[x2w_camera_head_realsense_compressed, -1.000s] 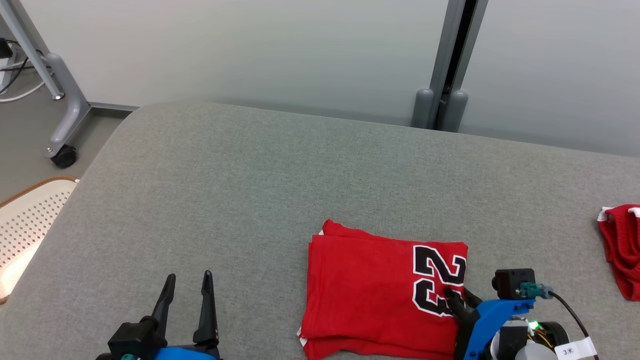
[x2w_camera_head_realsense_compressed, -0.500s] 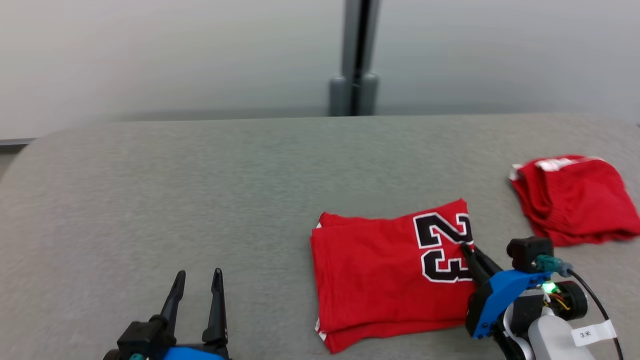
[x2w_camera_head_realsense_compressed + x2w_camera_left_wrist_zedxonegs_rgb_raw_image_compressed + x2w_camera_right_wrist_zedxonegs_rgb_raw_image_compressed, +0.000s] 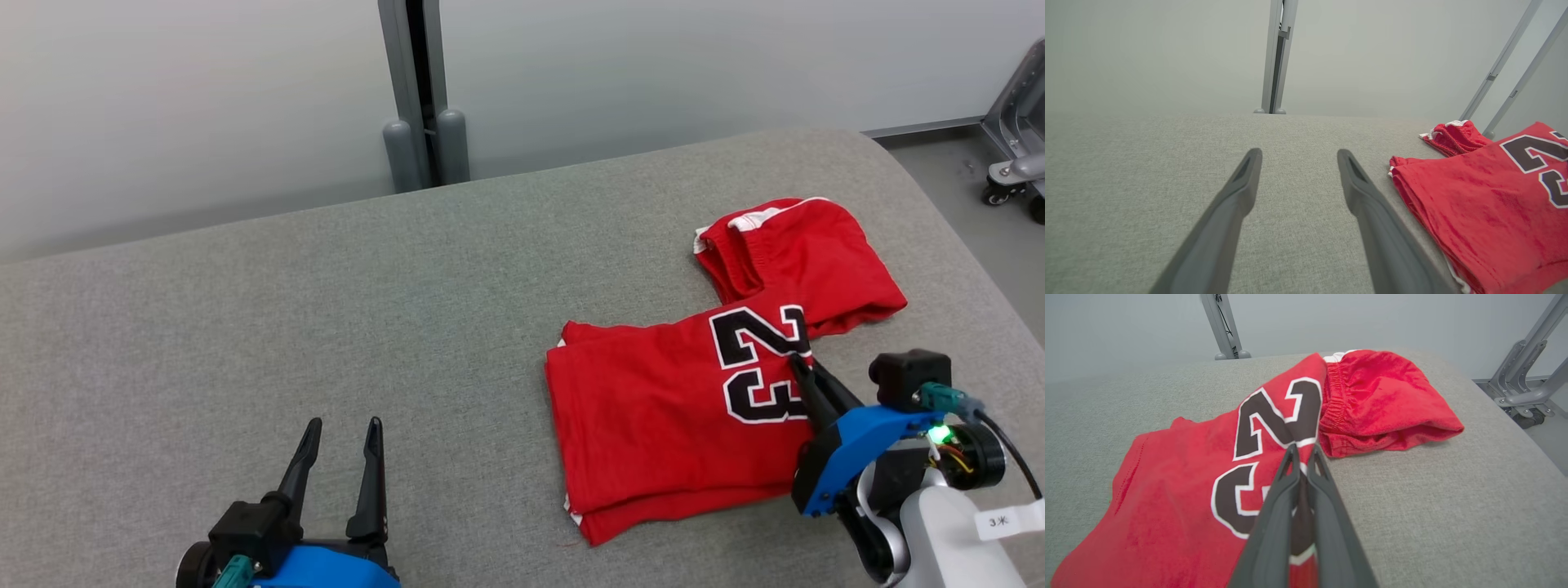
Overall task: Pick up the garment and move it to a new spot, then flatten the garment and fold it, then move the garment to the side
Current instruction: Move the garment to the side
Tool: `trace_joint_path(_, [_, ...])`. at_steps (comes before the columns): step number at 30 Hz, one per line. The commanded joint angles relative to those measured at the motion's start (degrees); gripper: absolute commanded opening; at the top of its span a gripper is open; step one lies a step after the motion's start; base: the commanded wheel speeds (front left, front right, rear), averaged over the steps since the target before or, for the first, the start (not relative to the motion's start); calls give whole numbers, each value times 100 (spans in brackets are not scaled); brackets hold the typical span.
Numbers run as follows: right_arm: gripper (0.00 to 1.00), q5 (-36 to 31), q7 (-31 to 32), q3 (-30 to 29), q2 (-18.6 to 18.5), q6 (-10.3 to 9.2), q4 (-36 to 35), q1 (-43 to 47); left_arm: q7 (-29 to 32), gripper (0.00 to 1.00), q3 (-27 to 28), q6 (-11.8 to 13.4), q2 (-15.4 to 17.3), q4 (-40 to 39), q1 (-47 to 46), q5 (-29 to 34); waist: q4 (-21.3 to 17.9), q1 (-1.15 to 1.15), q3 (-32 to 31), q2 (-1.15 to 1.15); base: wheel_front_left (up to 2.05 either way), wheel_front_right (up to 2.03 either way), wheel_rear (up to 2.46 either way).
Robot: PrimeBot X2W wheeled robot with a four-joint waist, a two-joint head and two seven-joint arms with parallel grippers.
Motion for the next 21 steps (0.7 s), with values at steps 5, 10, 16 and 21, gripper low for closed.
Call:
trace_joint_path(5, [0,-38,65,-42,-55,1,-17,-318,-25,100,31,-10,61,48,-132,55,108,0,86,0,0,0,0])
trace_joint_path(10, [0,-111,171,52,-247,0,155,-864,-25,100,112,2,93,40,-175,55,245,0,162,0,0,0,0])
trace_joint_path(16, [0,-271,339,-25,-629,0,513,-1708,-25,100,121,-8,116,-7,-264,88,406,0,327,0,0,0,0])
trace_joint_path(21, [0,-385,419,-502,-1104,0,797,-2120,-25,100,120,-20,146,-26,-329,112,561,0,508,0,0,0,0])
